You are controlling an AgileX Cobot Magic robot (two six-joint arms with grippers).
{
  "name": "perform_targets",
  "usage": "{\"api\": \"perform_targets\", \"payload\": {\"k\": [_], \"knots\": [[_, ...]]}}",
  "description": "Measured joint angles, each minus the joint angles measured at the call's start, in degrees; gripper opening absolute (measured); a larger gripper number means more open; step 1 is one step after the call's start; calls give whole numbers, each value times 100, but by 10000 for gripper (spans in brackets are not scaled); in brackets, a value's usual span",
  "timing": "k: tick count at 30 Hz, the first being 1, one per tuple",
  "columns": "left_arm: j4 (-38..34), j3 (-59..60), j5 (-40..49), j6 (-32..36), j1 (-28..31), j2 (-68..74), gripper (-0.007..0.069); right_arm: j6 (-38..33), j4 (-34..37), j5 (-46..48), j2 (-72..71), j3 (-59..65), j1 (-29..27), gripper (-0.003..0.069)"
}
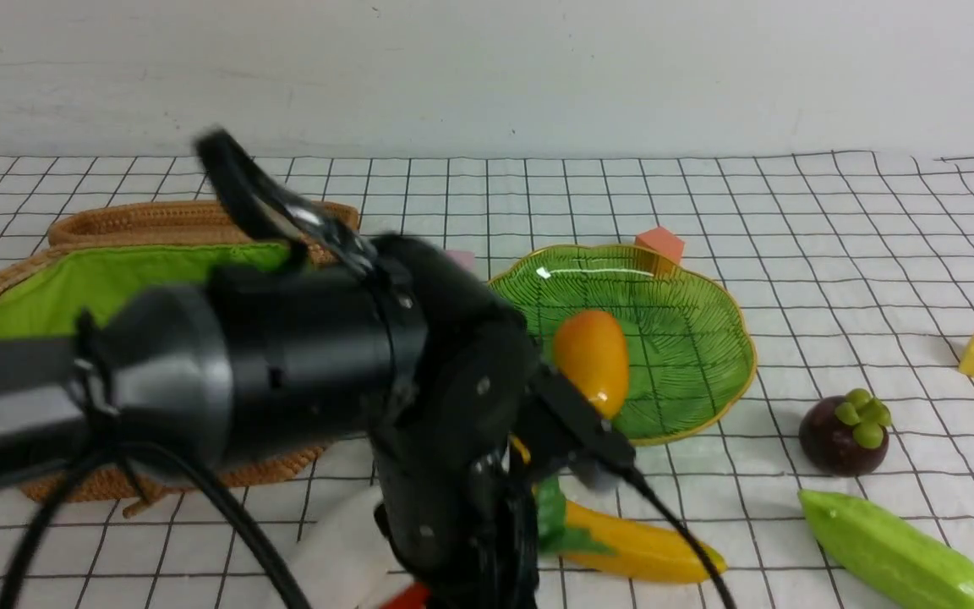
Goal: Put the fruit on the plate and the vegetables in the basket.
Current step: Use the left arm to grab a carrot and put it into the left basket
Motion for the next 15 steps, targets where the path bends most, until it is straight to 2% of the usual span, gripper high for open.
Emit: {"api": "perform_targets", "payload": {"k": [1, 4, 7, 8, 11, 15], "knots": [[138, -157, 73, -38, 32, -103, 348, 0, 0, 0, 0, 0, 0, 243], [1291, -938, 372, -100, 483, -639, 348, 0, 0, 0, 0, 0, 0, 243], [1881, -1256, 152, 65, 1254, -960, 348, 0, 0, 0, 0, 0, 0, 243], [1881, -1263, 125, 65, 1313, -972, 348, 0, 0, 0, 0, 0, 0, 243], [2075, -1205, -449, 592, 2356, -998, 348, 0, 0, 0, 0, 0, 0, 243], [2094, -857, -1221, 1072, 3161, -683, 348, 0, 0, 0, 0, 0, 0, 243]]}}
